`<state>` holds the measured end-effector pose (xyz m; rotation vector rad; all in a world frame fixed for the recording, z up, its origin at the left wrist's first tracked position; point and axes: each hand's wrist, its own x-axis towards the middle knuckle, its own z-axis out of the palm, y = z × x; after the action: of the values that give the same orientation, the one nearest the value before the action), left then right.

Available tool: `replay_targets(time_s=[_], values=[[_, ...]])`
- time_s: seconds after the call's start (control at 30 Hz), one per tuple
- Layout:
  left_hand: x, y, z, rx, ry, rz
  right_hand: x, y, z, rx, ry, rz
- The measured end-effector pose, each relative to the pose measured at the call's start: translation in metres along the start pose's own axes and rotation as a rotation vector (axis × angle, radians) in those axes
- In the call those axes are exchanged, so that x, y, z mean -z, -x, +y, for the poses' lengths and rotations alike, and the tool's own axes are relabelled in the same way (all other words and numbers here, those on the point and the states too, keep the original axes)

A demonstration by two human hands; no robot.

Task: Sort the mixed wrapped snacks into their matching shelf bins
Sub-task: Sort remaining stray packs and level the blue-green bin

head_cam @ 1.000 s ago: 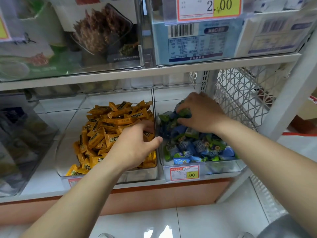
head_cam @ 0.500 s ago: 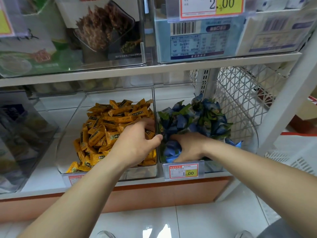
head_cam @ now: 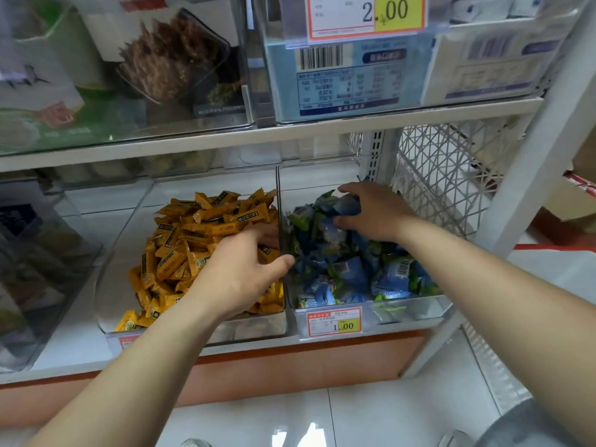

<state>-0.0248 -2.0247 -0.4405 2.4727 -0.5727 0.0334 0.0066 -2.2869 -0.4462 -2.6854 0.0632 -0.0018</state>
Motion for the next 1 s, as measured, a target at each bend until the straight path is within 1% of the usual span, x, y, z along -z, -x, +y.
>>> replay_targets(time_s=[0.07,0.13,0.2,0.23,0.3,0.37,0.47,0.6,0.67,0.73,0.8,0.83,0.93,1.0], values=[[0.007,0.002,0.007,0.015,-0.109,0.080,0.009,0.008,-0.002,0.004,0.063,0.006],[0.016,0.005,0.015,-0.009,-0.182,0.197,0.018,0.023,-0.003,0.005,0.040,0.071],[0.020,0.010,0.030,-0.080,-0.125,0.250,0.027,0.047,-0.001,0.019,-0.018,0.162],[0.018,0.012,0.040,-0.110,-0.072,0.228,0.031,0.061,0.002,0.029,-0.041,0.200],[0.004,0.010,0.058,-0.172,0.003,0.113,0.036,0.091,0.009,0.025,-0.051,0.217],[-0.020,-0.004,0.073,-0.241,0.009,0.001,0.032,0.120,0.021,-0.009,-0.045,0.207],[-0.062,-0.046,0.092,-0.336,-0.057,-0.172,0.018,0.156,0.035,-0.053,-0.054,0.272],[-0.112,-0.094,0.107,-0.434,-0.161,-0.395,-0.007,0.178,0.043,-0.084,-0.003,0.253],[-0.133,-0.106,0.103,-0.440,-0.305,-0.485,-0.011,0.176,0.047,-0.052,0.059,0.219],[-0.146,-0.111,0.096,-0.425,-0.499,-0.571,-0.013,0.168,0.046,0.027,0.098,0.148],[-0.146,-0.115,0.089,-0.440,-0.572,-0.630,-0.018,0.157,0.042,0.094,0.133,0.061],[-0.141,-0.118,0.086,-0.466,-0.584,-0.643,-0.021,0.154,0.040,0.103,0.177,0.045],[-0.118,-0.123,0.072,-0.511,-0.662,-0.650,-0.026,0.152,0.037,0.051,0.344,0.054],[-0.104,-0.127,0.059,-0.488,-0.699,-0.654,-0.029,0.154,0.036,0.035,0.378,0.065]])
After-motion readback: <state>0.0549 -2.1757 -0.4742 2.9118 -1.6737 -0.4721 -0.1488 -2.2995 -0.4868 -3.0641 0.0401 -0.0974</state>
